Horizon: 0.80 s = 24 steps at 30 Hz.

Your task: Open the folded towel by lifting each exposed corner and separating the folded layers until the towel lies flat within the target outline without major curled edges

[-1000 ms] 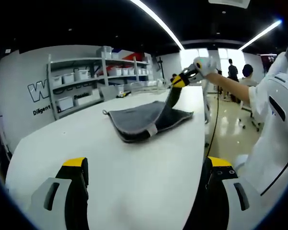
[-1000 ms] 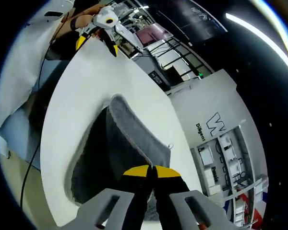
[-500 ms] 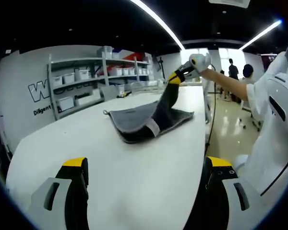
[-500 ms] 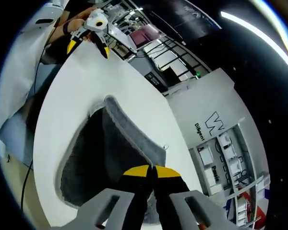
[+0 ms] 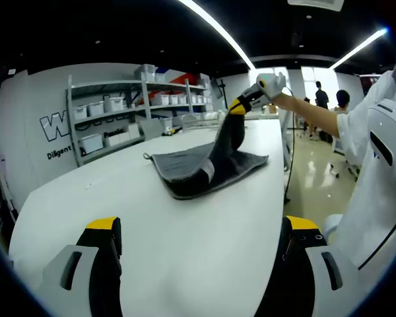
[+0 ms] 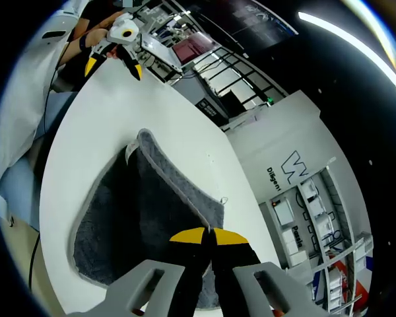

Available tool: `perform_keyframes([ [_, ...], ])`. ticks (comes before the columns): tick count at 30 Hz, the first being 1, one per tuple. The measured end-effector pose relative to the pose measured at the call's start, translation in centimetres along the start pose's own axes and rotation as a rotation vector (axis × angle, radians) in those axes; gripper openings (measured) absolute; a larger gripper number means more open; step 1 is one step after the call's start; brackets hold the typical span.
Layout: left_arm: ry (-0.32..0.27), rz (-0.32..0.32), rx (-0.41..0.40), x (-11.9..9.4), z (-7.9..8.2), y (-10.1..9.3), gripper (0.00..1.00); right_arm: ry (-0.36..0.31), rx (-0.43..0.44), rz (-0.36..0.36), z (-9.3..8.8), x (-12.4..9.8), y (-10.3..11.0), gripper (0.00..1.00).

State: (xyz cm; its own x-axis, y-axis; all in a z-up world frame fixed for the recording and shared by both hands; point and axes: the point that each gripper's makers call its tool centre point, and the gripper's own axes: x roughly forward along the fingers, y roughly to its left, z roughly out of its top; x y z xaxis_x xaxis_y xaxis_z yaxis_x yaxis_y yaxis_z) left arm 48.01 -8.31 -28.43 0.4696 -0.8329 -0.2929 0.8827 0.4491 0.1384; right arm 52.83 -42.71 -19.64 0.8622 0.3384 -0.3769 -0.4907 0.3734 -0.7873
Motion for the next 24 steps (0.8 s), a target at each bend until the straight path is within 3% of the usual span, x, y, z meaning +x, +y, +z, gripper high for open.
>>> perform_keyframes([
  [24,-0.009,0.014,-0.002,-0.3,0.3,0.1,0.99,0.011,0.017,-0.009,-0.6,1.3,-1.7,0.00],
])
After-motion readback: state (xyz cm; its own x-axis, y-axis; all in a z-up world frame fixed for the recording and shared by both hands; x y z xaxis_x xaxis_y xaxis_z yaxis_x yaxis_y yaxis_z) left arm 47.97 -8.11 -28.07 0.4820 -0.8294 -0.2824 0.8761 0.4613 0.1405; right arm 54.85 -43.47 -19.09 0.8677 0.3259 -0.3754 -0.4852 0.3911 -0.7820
